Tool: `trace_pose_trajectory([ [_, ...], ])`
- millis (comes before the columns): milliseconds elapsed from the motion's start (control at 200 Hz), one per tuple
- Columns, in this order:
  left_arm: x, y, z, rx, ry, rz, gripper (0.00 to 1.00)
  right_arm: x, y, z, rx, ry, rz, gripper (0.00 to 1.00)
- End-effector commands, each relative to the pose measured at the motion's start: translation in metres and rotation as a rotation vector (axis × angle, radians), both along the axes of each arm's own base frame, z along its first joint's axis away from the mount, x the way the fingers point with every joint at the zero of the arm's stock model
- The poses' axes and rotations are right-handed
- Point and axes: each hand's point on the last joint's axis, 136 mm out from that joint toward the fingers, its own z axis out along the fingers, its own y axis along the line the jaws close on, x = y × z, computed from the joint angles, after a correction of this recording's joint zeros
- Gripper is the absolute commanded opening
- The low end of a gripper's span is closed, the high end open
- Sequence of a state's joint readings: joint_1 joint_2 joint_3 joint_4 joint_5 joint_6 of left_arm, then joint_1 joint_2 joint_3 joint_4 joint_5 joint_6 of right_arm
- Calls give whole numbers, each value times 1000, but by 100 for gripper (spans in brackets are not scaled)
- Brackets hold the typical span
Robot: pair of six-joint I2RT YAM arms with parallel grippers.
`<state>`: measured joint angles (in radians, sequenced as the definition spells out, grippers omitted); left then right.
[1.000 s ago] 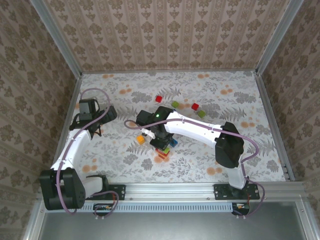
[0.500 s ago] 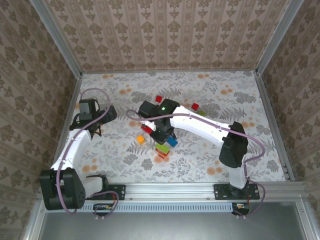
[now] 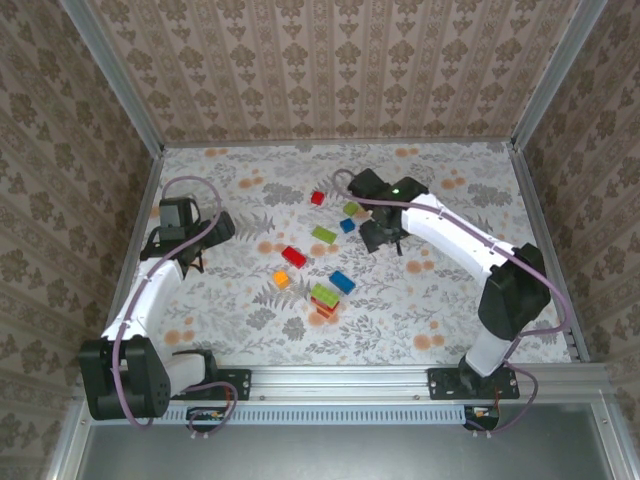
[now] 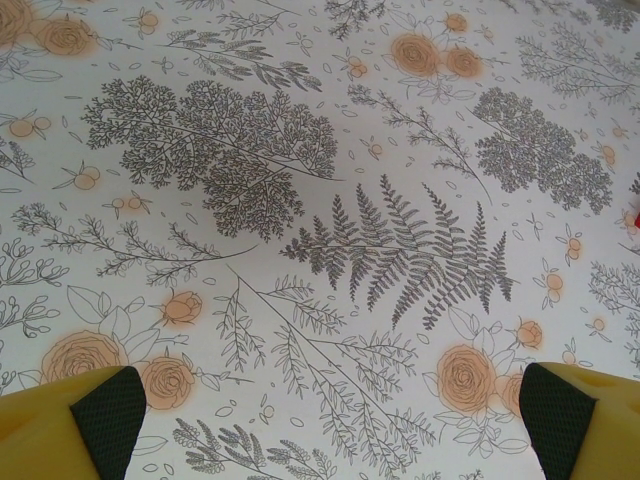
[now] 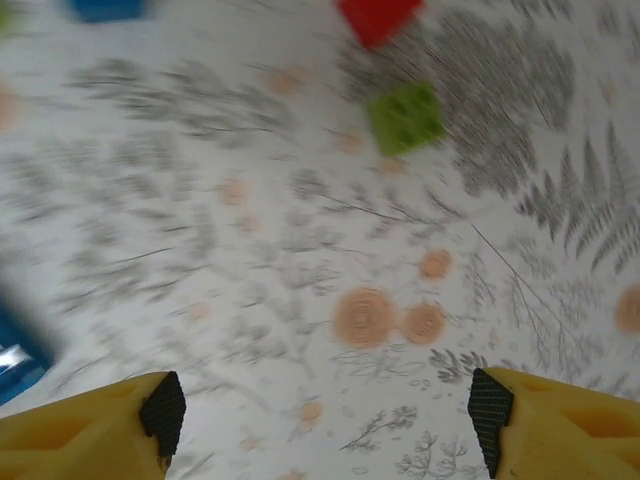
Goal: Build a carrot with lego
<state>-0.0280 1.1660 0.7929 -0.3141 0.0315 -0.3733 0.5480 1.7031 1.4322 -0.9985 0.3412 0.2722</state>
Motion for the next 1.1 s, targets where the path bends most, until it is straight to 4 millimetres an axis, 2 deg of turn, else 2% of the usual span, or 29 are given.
trace_pose_trajectory([
  [0,6,-6,13,-3,-28,-31,100,28,-18,-10,110,-149,-212,79],
  [255,5,-8,13,-1,-28,-34,100,63,-26,-57,92,-122,-244,79],
  [460,5,-7,13,3,-27,-31,100,84,-34,-83,108,-68,-250,79],
  [705,6,-7,11,9,-20,-31,100,92,-41,-95,126,-48,-244,78],
  [1095,9,-7,11,16,-17,-32,100,94,-40,-108,179,4,-215,58],
])
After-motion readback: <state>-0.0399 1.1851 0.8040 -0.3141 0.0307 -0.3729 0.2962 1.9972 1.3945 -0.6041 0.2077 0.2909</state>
